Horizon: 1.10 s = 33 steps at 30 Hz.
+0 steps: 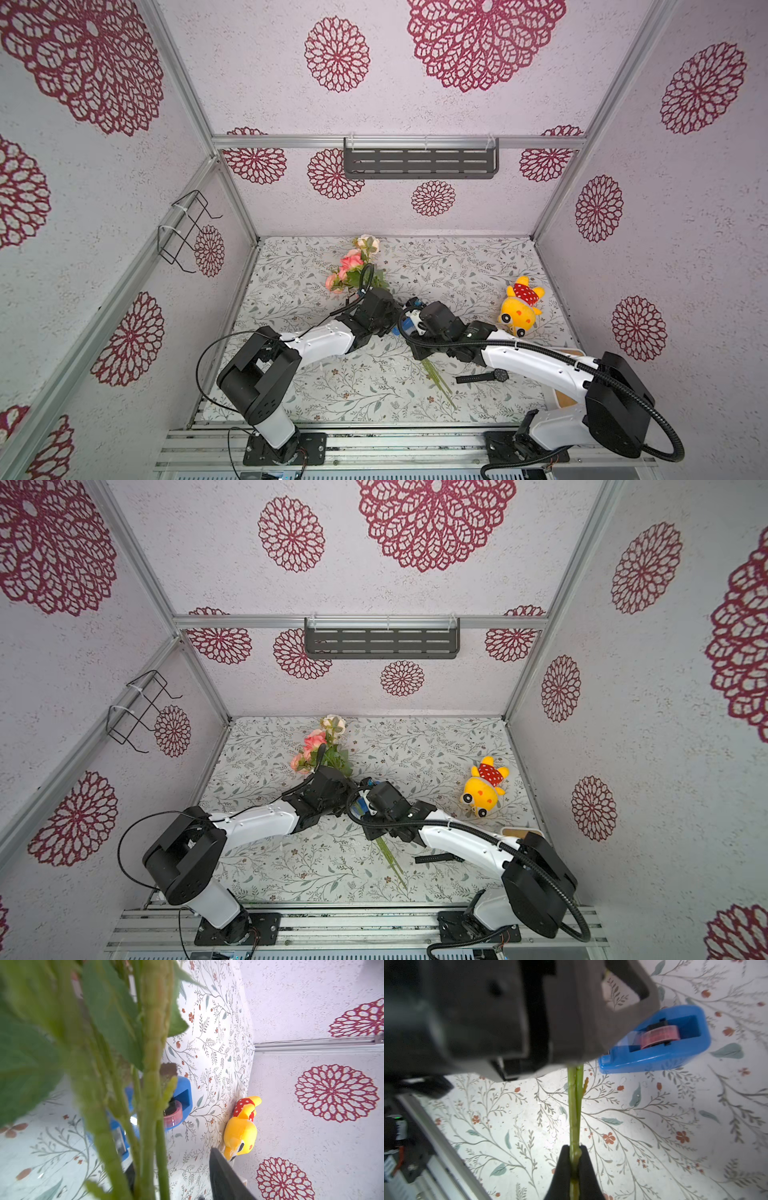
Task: Wrap bouquets with tape
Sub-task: Wrap the tape around the bouquet.
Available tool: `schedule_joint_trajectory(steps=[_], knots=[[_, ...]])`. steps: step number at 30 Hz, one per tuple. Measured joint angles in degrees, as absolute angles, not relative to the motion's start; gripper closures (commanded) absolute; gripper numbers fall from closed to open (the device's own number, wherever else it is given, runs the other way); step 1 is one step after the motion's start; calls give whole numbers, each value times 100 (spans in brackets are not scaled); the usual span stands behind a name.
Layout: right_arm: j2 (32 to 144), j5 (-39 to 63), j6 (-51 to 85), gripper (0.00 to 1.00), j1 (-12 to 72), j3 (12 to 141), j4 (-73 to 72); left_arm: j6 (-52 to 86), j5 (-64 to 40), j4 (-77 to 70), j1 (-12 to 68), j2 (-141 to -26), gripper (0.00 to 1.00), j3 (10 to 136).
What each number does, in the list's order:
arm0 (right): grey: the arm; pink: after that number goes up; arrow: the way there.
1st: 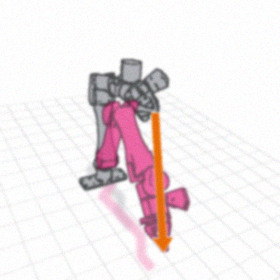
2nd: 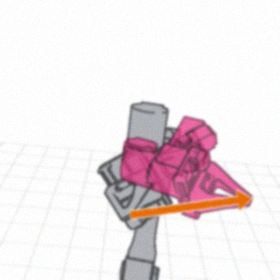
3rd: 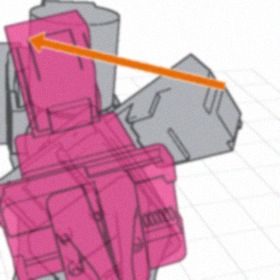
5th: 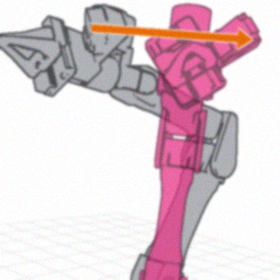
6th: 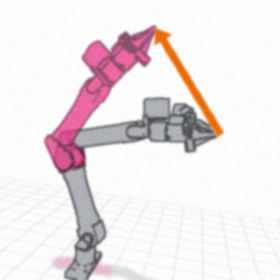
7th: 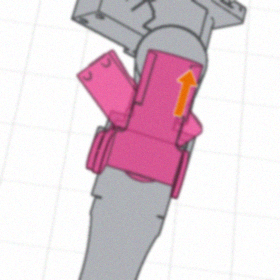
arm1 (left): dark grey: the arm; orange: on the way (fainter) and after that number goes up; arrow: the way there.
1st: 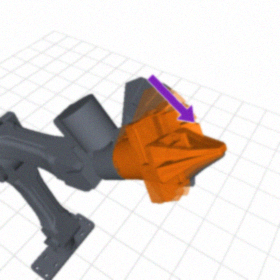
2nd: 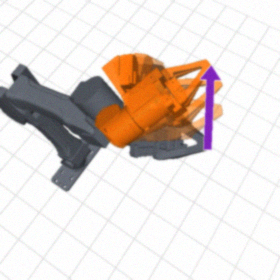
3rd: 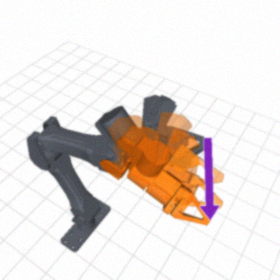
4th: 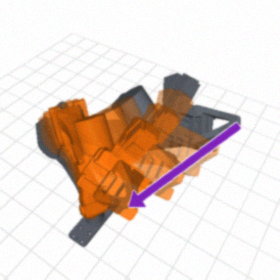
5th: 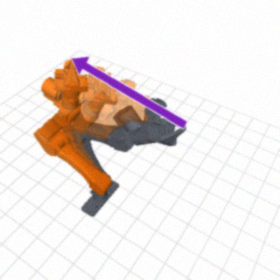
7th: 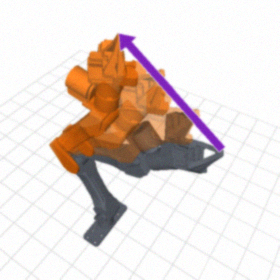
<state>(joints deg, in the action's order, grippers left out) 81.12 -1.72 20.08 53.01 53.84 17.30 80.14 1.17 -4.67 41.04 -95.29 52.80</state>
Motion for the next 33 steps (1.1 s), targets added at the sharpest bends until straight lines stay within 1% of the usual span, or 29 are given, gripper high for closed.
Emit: schedule_joint_trajectory(steps=[3,6,10,11,12,14,15,16,18,22,25,28,29,30,32,33], knots=[[8230,-703,1909,100,5509,5535,1870,8016,143,-226,4121,-9564,86,5408],[8281,-902,1911,100,5564,5559,1922,7996,183,-141,4139,-9609,99,5430],[8291,-886,1911,100,5581,5531,1896,8018,209,-73,4150,-9614,100,5435],[8285,-864,1911,93,5577,5492,1846,8018,209,-58,4150,-9614,100,5435],[8274,-810,1927,77,5544,5441,1778,8020,211,-47,4150,-9614,100,5430],[8208,-548,1984,53,5424,5304,1623,8027,204,-95,4158,-9614,100,5393],[8165,-395,1997,47,5354,5216,1535,8038,176,-148,4163,-9614,100,5371],[8077,-134,2088,43,5207,5061,1400,8053,169,-231,4187,-9614,100,5336],[7885,379,2211,40,4877,4757,1149,8068,143,-351,4211,-9614,100,5260],[7647,1662,2775,39,4187,4115,242,8060,99,-666,4222,-9614,100,5133],[7712,2349,3264,40,3970,3782,-475,8036,73,-939,4222,-9614,100,5113],[7926,2934,3859,43,3789,3483,-1330,8009,71,-1234,4224,-9614,100,5059],[8038,3107,4069,45,3719,3380,-1651,7999,71,-1321,4224,-9614,100,5033],[8130,3251,4219,52,3662,3306,-1881,7983,75,-1389,4224,-9614,100,5017],[8291,3544,4486,67,3570,3221,-2285,7922,82,-1431,4226,-9614,100,5006],[8333,3656,4589,77,3544,3208,-2427,7905,89,-1439,4226,-9614,100,5006]])
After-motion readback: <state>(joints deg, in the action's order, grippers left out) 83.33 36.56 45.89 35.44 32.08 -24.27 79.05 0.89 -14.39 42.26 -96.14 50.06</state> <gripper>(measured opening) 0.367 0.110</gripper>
